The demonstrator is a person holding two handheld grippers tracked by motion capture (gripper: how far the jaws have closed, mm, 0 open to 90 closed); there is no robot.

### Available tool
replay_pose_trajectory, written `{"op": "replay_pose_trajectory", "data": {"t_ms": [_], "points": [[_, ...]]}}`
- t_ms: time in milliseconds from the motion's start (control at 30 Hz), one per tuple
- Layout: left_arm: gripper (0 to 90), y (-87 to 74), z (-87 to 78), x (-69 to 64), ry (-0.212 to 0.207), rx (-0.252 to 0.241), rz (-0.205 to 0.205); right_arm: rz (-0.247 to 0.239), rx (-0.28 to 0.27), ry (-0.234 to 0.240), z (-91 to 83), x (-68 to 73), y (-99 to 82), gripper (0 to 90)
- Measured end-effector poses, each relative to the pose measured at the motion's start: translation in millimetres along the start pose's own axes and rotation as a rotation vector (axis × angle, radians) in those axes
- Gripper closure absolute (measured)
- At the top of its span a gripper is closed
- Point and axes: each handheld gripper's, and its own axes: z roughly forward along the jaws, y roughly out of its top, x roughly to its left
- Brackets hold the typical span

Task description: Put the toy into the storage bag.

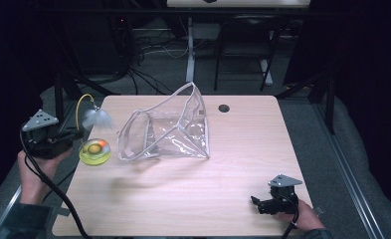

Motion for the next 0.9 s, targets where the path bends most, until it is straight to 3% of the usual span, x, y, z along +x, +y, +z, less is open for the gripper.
{"op": "replay_pose_trajectory", "data": {"t_ms": [500, 900], "points": [[87.9, 15.8, -6.9, -4.2, -0.005, -0.029, 0.024, -0.002, 0.005, -0.003, -0.5, -0.1, 0.1, 0.0], [87.9, 37.4, -8.3, -9.5, -0.019, -0.024, 0.071, 0.0, 0.005, -0.002, -0.4, -0.2, 0.1, 0.0]]}}
